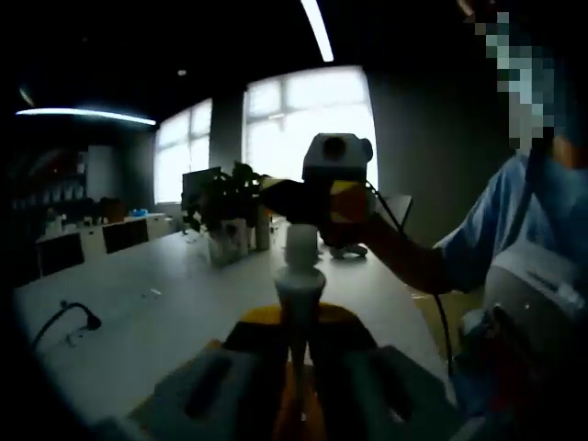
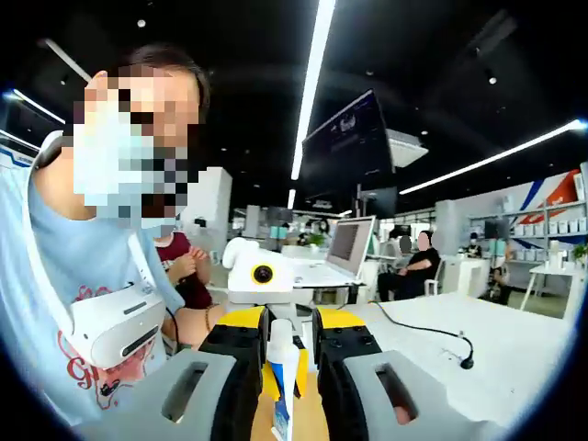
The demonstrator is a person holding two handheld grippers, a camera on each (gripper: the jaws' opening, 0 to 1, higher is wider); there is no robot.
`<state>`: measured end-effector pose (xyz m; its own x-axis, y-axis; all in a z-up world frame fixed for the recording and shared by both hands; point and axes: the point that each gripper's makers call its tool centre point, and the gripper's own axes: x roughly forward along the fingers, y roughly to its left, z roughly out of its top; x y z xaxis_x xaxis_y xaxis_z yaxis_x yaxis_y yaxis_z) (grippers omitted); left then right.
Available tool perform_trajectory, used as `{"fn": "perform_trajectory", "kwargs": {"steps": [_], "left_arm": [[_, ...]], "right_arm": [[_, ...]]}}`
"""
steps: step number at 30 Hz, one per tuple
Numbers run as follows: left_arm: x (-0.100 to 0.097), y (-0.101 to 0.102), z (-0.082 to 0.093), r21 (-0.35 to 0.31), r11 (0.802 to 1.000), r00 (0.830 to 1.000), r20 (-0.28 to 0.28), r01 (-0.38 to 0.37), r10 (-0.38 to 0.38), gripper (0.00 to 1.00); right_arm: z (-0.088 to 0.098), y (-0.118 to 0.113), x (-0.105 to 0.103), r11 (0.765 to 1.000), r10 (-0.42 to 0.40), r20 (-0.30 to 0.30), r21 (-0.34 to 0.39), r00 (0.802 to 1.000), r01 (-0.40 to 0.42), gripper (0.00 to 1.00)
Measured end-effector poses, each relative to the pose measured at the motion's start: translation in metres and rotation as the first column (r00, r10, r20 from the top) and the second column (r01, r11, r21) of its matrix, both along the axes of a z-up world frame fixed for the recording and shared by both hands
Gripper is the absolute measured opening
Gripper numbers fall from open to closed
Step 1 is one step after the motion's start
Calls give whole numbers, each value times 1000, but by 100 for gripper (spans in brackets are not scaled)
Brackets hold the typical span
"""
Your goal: Pick up the toothpaste unscrew the cap squeeze it onto the small board screw the cap back on and return it to the table
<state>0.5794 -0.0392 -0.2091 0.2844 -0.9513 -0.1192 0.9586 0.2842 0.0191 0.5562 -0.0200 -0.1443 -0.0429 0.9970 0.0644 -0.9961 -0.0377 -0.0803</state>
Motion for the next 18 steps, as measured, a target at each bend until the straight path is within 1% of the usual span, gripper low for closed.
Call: {"fn": "perform_trajectory", "kwargs": {"steps": [1,2,3,4,5,6,7,8,9,12,14,16,17,18], "left_arm": [[0,0,0,1,1000,1000,3,2,-2,8],[-1,-1,0,3,1000,1000,3,8,-8,8],[-1,-2,0,6,1000,1000,6,15,-15,8],[-2,-2,0,9,1000,1000,8,18,-18,8],[-2,-3,0,14,1000,1000,12,23,-23,8],[-2,-3,0,15,1000,1000,10,26,-26,8],[-3,-4,0,14,1000,1000,7,25,-25,8],[-3,-4,0,16,1000,1000,8,23,-23,8],[-3,-4,0,17,1000,1000,8,23,-23,7],[-5,-3,0,21,1000,1000,18,19,-20,7],[-4,-3,-2,40,999,999,39,-1,-1,7],[-3,-2,-2,42,999,999,43,-7,5,7],[-3,-3,-1,34,999,999,33,-5,4,7],[-4,-4,-1,21,1000,1000,20,-10,10,7]], "right_arm": [[1,1,-1,1000,20,-11,11,1000,-19,19],[1,3,-2,998,56,-35,9,998,-56,19],[-1,5,-2,997,72,-39,4,997,-72,18],[-5,10,-2,997,78,-32,-12,996,-78,18],[-14,11,-1,994,91,-24,-63,996,-93,18],[-14,14,1,995,83,-13,-62,996,-84,18],[-15,16,1,995,90,-21,-51,996,-91,18],[-14,17,-5,991,124,-61,-36,990,-127,14],[-14,18,-6,989,140,-68,-29,988,-142,10],[-13,17,-6,993,113,-69,-17,991,-115,10],[-13,17,2,998,51,-64,-27,997,-52,10],[-12,17,0,1000,6,-70,-26,998,-8,10],[-12,16,2,999,-32,-105,-23,994,29,10],[-12,16,5,996,-87,-138,-28,987,83,10]]}}
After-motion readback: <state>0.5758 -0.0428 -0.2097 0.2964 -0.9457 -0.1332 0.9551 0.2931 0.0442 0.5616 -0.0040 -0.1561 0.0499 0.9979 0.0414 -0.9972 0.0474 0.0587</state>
